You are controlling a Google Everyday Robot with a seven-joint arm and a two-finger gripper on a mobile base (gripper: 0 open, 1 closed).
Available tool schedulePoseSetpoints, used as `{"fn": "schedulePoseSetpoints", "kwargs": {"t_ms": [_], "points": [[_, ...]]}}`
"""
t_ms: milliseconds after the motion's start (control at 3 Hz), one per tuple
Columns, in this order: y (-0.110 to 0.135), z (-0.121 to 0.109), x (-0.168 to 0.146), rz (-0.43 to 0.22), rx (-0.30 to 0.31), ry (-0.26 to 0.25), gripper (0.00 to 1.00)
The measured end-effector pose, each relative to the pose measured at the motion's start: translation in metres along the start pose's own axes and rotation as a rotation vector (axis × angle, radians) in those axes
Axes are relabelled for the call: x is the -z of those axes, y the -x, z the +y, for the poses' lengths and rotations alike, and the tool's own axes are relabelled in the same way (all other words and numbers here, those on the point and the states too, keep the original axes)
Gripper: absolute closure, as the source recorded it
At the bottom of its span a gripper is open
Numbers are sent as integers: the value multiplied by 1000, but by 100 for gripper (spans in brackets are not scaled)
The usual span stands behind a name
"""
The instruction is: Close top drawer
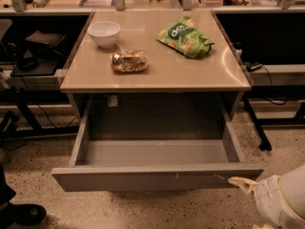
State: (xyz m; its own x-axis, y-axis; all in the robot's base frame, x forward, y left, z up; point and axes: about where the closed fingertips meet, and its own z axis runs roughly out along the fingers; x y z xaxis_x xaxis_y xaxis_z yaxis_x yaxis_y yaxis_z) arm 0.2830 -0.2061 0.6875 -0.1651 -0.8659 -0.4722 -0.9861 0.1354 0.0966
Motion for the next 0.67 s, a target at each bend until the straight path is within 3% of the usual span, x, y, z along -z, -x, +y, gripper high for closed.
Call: {"fn": "schedulePoseSetpoints", "kwargs": {"t_ms": [333,667], "points": [[6,6,-25,8,41,50,0],[14,-9,-49,68,57,38,0]]}}
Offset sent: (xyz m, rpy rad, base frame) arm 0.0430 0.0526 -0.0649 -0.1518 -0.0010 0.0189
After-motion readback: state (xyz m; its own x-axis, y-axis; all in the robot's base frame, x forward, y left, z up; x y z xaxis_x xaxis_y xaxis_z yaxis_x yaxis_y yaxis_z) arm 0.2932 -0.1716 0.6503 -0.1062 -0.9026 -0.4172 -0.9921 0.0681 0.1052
